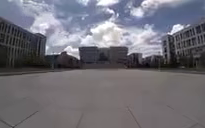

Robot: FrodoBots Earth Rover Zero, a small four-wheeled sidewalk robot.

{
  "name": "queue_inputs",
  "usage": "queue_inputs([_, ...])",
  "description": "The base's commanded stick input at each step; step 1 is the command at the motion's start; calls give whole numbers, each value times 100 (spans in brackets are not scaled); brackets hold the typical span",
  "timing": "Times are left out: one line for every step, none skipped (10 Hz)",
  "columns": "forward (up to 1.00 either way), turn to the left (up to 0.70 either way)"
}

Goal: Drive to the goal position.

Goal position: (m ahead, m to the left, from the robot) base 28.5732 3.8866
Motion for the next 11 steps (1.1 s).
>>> queue_inputs([70, 14])
queue_inputs([70, 13])
queue_inputs([70, 13])
queue_inputs([70, 13])
queue_inputs([70, 13])
queue_inputs([70, 13])
queue_inputs([70, 13])
queue_inputs([70, 12])
queue_inputs([70, 11])
queue_inputs([70, 8])
queue_inputs([70, 11])
